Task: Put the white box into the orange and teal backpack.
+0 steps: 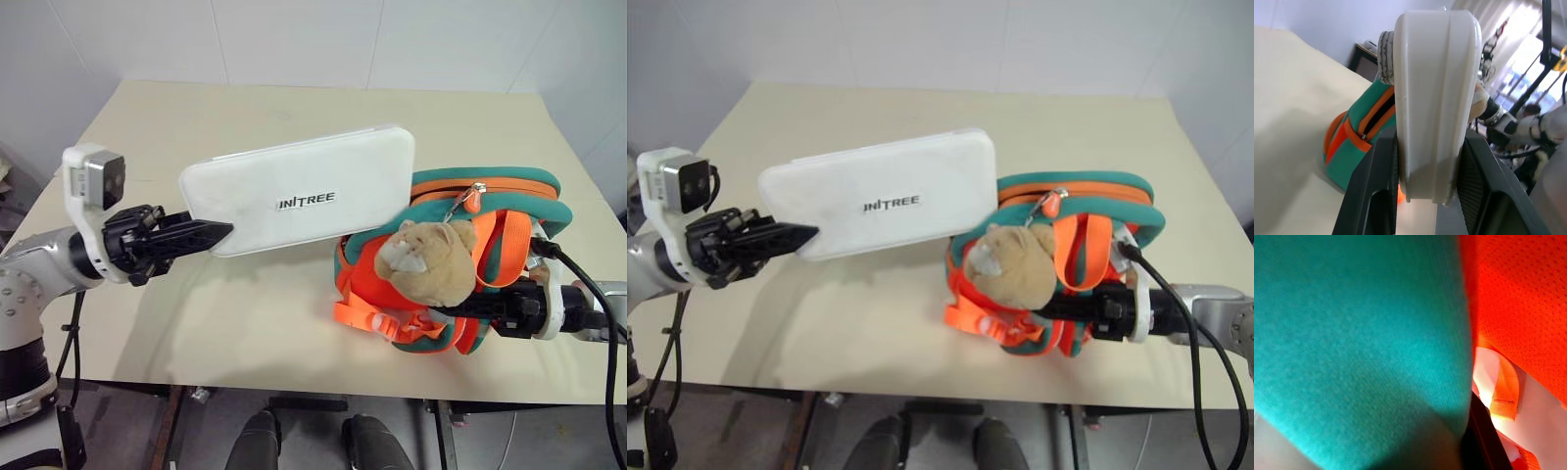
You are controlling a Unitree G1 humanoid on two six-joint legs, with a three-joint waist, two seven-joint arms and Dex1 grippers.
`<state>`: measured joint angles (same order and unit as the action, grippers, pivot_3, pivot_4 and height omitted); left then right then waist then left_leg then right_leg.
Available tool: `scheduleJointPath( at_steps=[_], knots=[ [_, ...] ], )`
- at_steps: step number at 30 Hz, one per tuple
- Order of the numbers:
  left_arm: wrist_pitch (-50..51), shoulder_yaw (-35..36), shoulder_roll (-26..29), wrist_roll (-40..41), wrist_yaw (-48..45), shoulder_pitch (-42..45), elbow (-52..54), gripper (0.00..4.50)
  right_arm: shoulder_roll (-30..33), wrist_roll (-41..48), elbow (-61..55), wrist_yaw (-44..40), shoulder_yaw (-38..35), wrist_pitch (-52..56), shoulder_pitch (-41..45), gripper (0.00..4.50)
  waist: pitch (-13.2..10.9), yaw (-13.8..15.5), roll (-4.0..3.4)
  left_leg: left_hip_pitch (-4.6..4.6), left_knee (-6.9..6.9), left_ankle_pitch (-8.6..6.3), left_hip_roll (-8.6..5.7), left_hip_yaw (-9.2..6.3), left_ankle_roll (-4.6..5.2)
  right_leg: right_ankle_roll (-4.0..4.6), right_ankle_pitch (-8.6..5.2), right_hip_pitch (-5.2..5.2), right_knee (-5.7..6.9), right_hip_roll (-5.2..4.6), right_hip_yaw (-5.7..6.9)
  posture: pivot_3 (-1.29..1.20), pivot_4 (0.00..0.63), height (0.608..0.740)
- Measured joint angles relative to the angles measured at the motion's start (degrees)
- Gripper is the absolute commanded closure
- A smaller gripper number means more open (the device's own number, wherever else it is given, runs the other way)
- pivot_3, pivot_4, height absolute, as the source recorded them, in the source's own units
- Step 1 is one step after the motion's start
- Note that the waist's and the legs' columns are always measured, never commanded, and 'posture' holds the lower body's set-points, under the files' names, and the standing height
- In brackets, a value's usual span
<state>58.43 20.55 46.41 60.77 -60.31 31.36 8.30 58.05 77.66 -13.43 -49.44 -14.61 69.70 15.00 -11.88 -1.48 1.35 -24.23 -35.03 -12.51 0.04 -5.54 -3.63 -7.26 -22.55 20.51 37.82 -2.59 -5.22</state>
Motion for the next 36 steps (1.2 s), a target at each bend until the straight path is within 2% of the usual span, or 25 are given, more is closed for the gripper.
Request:
scheduleJointPath(
  at_steps=[5,11,16,21,26,30,32,36],
  knots=[
    [-13.5,-7.2,-1.2,-11.1,-3.6,6.5,-6.0,3.26,-0.5,0.1,-1.5,0.2,-0.9,0.1,-0.9,4.48,0.0,0.1,0.01,0.00,-0.01,0.00,-0.01,-0.01,0.00,0.00,0.00,-0.02,-0.02,0.01,0.02,0.00,0.150,0.740],
    [-30.2,-15.0,-1.1,-24.5,-9.6,9.1,-11.9,3.26,-1.1,0.5,-2.2,1.3,-2.0,0.1,-2.0,4.48,0.0,0.1,0.02,-0.01,0.01,0.00,-0.03,0.00,0.00,0.00,0.00,-0.02,-0.04,0.00,0.01,0.00,0.150,0.740],
    [-33.2,-20.8,-1.8,-29.1,-14.2,15.1,-15.5,3.26,-2.2,0.8,-2.4,2.5,-2.1,0.2,-2.1,4.48,-0.1,0.2,0.14,-0.03,-0.02,0.00,-0.04,-0.04,0.01,-0.01,0.00,-0.04,-0.01,0.00,0.04,0.00,0.150,0.740],
    [-33.5,-27.6,-9.6,-34.3,-16.1,25.3,-22.4,3.26,-3.4,1.0,-2.5,3.3,-2.0,0.2,-1.5,4.48,-0.1,0.8,0.16,-0.04,-0.08,0.00,-0.07,-0.04,0.01,-0.05,0.02,-0.05,0.01,0.02,0.03,0.00,0.150,0.740],
    [-32.3,-31.4,-16.5,-37.7,-16.2,31.3,-26.5,3.26,-4.9,1.3,-3.1,3.9,-1.7,0.1,-1.2,4.48,-0.1,0.4,0.17,-0.07,-0.03,0.00,-0.04,-0.03,0.01,-0.06,0.01,0.01,0.00,0.05,0.03,0.00,0.150,0.740],
    [-32.5,-33.5,-22.8,-40.8,-14.9,32.7,-29.9,3.26,-6.2,1.3,-4.3,4.2,-1.6,-0.1,-1.2,4.48,-0.1,0.1,0.18,-0.07,-0.09,0.00,-0.07,-0.03,0.01,-0.06,0.02,-0.02,0.02,0.04,0.03,0.00,0.150,0.740],
    [-33.9,-35.2,-27.7,-43.6,-12.6,32.7,-32.0,3.26,-6.9,1.3,-4.4,4.9,-1.6,-0.3,-1.1,4.48,-0.1,0.2,0.20,-0.07,-0.16,0.00,-0.08,-0.04,0.01,-0.08,0.03,-0.04,0.04,0.03,0.04,0.00,0.150,0.740],
    [-35.1,-36.4,-32.1,-46.5,-9.6,32.7,-33.4,3.26,-7.4,1.4,-4.8,5.8,-1.6,-0.8,-1.3,4.48,-0.1,0.2,0.23,-0.08,-0.16,0.00,-0.08,-0.05,0.01,-0.09,0.04,-0.03,0.06,0.04,0.03,0.00,0.150,0.740]
  ],
)
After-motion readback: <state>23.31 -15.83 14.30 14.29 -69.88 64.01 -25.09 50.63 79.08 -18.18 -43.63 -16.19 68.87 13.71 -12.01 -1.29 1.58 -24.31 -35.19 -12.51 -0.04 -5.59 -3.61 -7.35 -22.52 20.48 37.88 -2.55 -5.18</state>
